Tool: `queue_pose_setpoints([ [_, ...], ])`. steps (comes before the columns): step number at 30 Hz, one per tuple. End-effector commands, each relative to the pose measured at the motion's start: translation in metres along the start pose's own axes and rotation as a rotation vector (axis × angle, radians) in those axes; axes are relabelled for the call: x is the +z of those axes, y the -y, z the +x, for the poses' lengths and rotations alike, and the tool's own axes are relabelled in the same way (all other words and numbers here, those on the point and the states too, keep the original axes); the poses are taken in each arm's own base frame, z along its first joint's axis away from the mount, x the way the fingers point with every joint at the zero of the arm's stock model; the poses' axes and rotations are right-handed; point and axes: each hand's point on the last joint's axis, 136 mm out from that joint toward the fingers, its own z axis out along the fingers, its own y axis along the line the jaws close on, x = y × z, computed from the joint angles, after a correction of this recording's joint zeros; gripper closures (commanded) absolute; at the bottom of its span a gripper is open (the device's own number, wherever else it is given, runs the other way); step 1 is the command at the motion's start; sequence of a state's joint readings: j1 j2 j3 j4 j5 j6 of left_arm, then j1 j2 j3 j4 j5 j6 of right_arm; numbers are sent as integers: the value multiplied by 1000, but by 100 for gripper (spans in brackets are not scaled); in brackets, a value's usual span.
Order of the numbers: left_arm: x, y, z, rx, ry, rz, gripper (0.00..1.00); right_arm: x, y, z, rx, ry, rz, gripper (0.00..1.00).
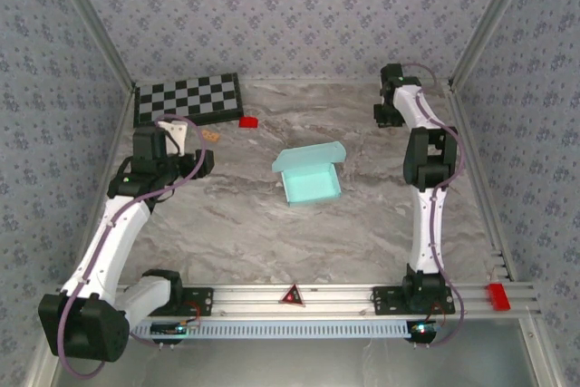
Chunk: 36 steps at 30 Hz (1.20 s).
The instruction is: Fold the paper box
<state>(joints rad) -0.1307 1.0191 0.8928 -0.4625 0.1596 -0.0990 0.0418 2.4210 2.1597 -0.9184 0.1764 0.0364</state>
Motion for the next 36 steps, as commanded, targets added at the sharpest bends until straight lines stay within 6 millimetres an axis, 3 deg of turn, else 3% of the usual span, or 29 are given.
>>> queue_pose_setpoints([
  [1,-4,-2,-9,-10,38,-8,22,7,-2,6,-27,-45,13,75],
  [26,-4,0,-9,-21,39,2,22,32,3,5,5,-77,6,75],
  [36,-4,0,-9,-22,39,5,22,35,4,10,5,-101,2,88],
])
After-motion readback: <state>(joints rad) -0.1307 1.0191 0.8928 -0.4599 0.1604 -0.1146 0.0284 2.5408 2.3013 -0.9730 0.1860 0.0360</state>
